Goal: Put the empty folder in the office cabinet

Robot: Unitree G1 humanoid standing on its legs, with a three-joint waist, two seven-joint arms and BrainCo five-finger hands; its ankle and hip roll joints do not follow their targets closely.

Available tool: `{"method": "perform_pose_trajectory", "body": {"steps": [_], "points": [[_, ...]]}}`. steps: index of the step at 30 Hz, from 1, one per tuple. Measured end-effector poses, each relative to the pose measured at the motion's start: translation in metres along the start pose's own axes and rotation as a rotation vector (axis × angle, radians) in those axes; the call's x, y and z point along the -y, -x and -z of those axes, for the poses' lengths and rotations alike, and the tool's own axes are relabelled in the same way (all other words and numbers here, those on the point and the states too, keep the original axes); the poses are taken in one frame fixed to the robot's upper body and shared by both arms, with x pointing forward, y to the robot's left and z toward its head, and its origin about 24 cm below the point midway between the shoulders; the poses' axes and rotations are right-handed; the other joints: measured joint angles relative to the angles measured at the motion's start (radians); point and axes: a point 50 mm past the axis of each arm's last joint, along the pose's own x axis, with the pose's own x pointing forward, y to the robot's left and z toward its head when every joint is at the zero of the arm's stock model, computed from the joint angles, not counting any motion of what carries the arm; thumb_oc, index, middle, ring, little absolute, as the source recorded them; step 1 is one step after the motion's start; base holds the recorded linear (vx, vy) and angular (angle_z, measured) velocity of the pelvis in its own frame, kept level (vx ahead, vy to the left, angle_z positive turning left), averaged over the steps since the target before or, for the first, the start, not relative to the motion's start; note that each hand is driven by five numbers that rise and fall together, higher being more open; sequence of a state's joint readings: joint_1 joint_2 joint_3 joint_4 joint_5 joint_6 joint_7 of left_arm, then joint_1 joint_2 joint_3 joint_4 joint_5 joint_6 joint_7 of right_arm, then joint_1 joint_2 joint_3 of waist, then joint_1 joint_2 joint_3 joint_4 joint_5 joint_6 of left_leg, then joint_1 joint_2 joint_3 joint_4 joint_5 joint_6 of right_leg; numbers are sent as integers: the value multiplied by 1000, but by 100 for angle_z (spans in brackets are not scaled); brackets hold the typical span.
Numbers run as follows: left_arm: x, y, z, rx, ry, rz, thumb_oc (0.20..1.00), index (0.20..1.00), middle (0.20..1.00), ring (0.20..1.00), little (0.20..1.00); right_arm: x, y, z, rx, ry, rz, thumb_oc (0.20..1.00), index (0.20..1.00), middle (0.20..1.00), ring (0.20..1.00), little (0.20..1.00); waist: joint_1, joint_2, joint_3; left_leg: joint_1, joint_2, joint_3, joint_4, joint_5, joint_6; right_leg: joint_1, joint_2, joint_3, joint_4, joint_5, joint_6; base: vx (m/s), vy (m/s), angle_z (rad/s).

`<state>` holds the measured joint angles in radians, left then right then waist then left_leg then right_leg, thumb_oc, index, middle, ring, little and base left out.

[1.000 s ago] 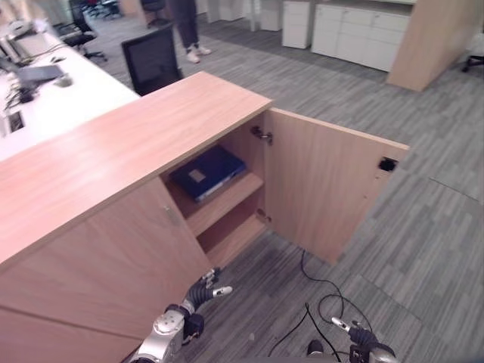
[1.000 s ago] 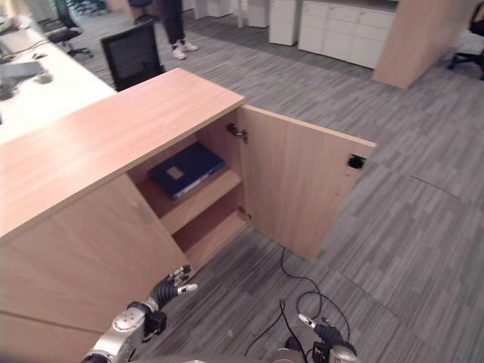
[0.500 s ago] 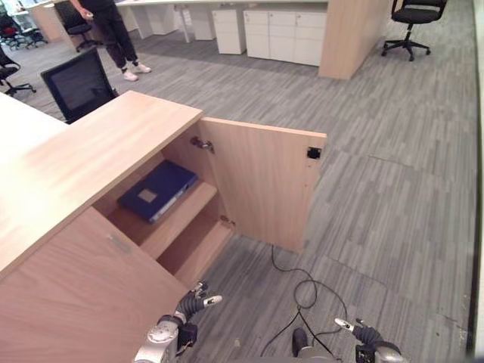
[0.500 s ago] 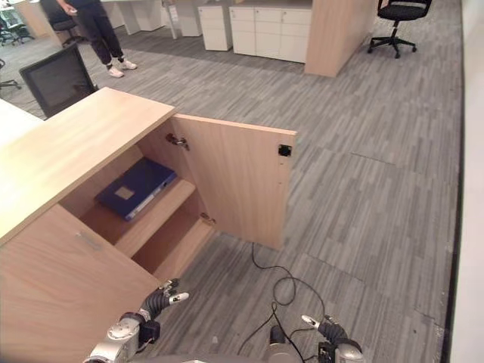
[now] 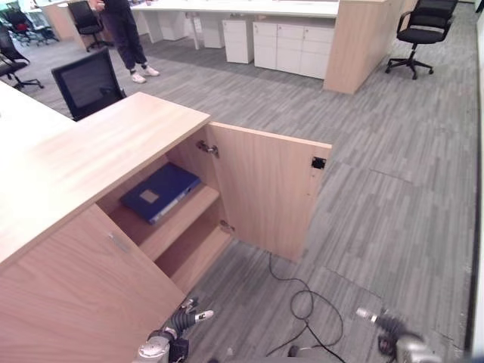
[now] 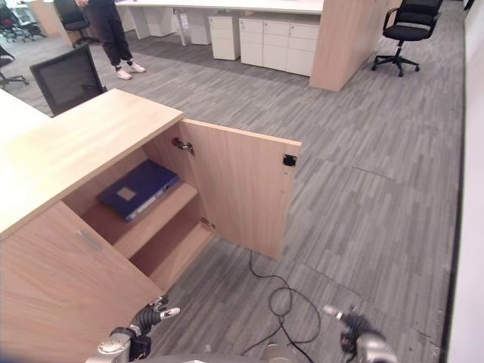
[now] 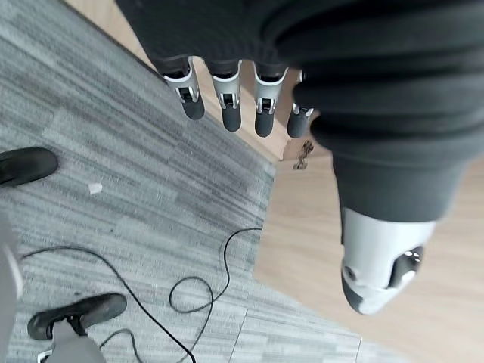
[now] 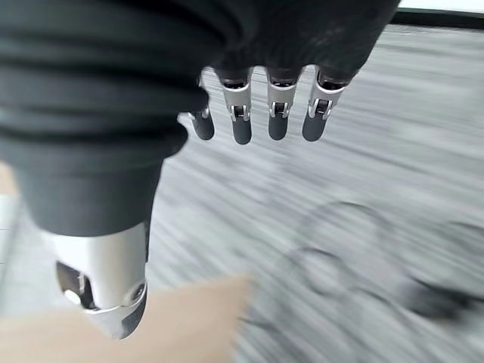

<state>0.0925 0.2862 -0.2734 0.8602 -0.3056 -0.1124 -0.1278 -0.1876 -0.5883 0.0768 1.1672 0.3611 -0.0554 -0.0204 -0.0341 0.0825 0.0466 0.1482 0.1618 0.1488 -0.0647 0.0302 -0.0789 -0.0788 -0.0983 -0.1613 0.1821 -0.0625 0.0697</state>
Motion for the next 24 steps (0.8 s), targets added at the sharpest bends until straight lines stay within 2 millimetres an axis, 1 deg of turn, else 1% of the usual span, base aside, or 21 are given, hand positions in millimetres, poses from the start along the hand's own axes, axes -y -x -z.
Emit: {"method": "perform_pose_trajectory", "body": {"steps": [1, 2, 3, 5, 7, 8, 9, 11, 13, 15, 16, 17, 18, 19, 20, 21, 22, 23, 24], "points": [[-1, 0, 0, -1, -3, -3, 1000, 1000, 1000, 1000, 1000, 2, -2, -11, 34, -6, 10, 1000, 1000, 1000, 1000, 1000, 4, -1, 1, 0, -3, -1, 7, 0, 0, 14, -3, 1, -21, 10, 2, 22, 56, 1], [-4, 1, 0, -1, -8, -5, 1000, 1000, 1000, 1000, 1000, 5, -4, -36, 103, -18, 20, 1000, 1000, 1000, 1000, 1000, 15, -9, 0, 4, -8, 0, 11, -1, 1, 56, -5, -5, -81, 38, 10, 22, 62, 4], [-3, 1, -1, -1, -12, 0, 1000, 1000, 1000, 1000, 1000, 9, -6, -55, 146, -20, 32, 1000, 1000, 1000, 1000, 1000, 16, -9, 0, 3, -11, 0, 11, -6, 6, 74, -5, -8, -121, 58, 16, 25, 63, 6], [-1, -1, -3, 7, -18, 15, 1000, 1000, 1000, 1000, 1000, 18, -6, -88, 231, -32, 65, 1000, 1000, 1000, 1000, 1000, 21, -8, 1, 5, -17, -4, 4, -9, 7, 112, -5, -16, -194, 98, 25, 32, 57, 8], [0, 0, -1, 0, -23, 26, 1000, 1000, 1000, 1000, 1000, 23, -4, -120, 300, -33, 79, 1000, 1000, 1000, 1000, 1000, 31, -10, 2, 14, -24, -7, -12, -9, 7, 154, -3, -20, -275, 142, 32, 27, 45, 5], [2, -1, -2, 1, -26, 33, 1000, 1000, 1000, 1000, 1000, 28, -2, -135, 331, -30, 94, 1000, 1000, 1000, 1000, 1000, 37, -6, 5, 17, -25, -10, -19, -10, 5, 152, -4, -20, -277, 143, 32, 30, 58, 7], [5, -1, -2, 0, -34, 45, 1000, 1000, 1000, 1000, 1000, 37, 1, -154, 368, -26, 120, 1000, 1000, 1000, 1000, 1000, 42, -3, 6, 19, -29, -16, -23, -10, 4, 155, -8, -25, -277, 148, 30, 20, 41, 10], [5, -1, -1, -2, -33, 48, 1000, 1000, 1000, 1000, 1000, 41, 5, -171, 411, -39, 132, 1000, 1000, 1000, 1000, 1000, 55, -2, 11, 17, -31, -22, -24, -12, 2, 166, -12, -34, -278, 149, 32, 12, 22, 17], [7, -1, -1, 0, -31, 56, 1000, 1000, 1000, 1000, 1000, 47, 11, -192, 457, -49, 153, 1000, 1000, 1000, 1000, 1000, 66, -1, 18, 13, -31, -34, -24, -21, -12, 169, -14, -46, -278, 148, 39, 8, 25, 15], [7, -1, -1, 1, -30, 62, 1000, 1000, 1000, 1000, 1000, 49, 15, -202, 498, -44, 158, 1000, 1000, 1000, 1000, 1000, 75, -1, 17, 14, -34, -35, -24, -20, -13, 170, -15, -47, -278, 149, 42, -2, 22, 6], [7, 1, 1, 1, -29, 64, 1000, 1000, 1000, 1000, 1000, 43, 17, -216, 520, -28, 145, 1000, 1000, 1000, 1000, 1000, 86, -3, 18, 6, -36, -46, -25, -24, -15, 166, -18, -52, -278, 150, 42, 2, 23, 17], [9, 1, -1, 11, -29, 70, 1000, 1000, 1000, 1000, 1000, 41, 22, -229, 556, -27, 141, 1000, 1000, 1000, 1000, 1000, 87, -4, 18, 1, -37, -54, -24, -22, -17, 165, -20, -61, -277, 151, 44, 1, 32, 16], [9, 2, 1, 9, -27, 72, 1000, 1000, 1000, 1000, 1000, 38, 24, -237, 578, -35, 135, 1000, 1000, 1000, 1000, 1000, 99, -7, 17, 0, -36, -59, -24, -21, -19, 166, -19, -65, -277, 151, 44, 1, 30, 20], [9, 4, 6, -5, -22, 70, 1000, 1000, 1000, 1000, 1000, 28, 28, -250, 609, -50, 112, 1000, 1000, 1000, 1000, 1000, 111, -11, 19, -3, -37, -68, -24, -21, -19, 167, -21, -71, -277, 151, 43, -4, 44, 12], [10, 5, 7, -10, -22, 70, 1000, 1000, 1000, 1000, 1000, 18, 30, -257, 630, -45, 88, 1000, 1000, 1000, 1000, 1000, 111, -12, 19, -3, -38, -71, -23, -19, -21, 170, -21, -73, -277, 154, 38, -2, 38, 16], [10, 5, 8, -9, -19, 69, 1000, 1000, 1000, 1000, 1000, 5, 30, -260, 637, -36, 56, 1000, 1000, 1000, 1000, 1000, 123, -13, 16, -2, -38, -78, -22, -18, -21, 175, -22, -82, -277, 155, 38, -7, 40, 16], [9, 6, 9, -15, -18, 65, 1000, 1000, 1000, 1000, 1000, -13, 28, -258, 628, -59, 44, 1000, 1000, 1000, 1000, 1000, 125, -25, 8, -2, -37, -84, -22, -18, -21, 175, -20, -88, -277, 154, 37, -4, 21, 20], [9, 6, 10, -17, -18, 64, 1000, 1000, 1000, 1000, 1000, -12, 27, -256, 618, -75, 65, 1000, 1000, 1000, 1000, 1000, 124, -34, 6, -3, -39, -88, -21, -18, -21, 174, -19, -93, -277, 154, 37, -13, 20, 12], [8, 7, 12, -23, -17, 59, 1000, 1000, 1000, 1000, 1000, -14, 27, -256, 618, -71, 56, 1000, 1000, 1000, 1000, 1000, 122, -38, 6, -4, -41, -87, -21, -18, -21, 173, -21, -93, -277, 154, 37, -16, 21, 4]]}}
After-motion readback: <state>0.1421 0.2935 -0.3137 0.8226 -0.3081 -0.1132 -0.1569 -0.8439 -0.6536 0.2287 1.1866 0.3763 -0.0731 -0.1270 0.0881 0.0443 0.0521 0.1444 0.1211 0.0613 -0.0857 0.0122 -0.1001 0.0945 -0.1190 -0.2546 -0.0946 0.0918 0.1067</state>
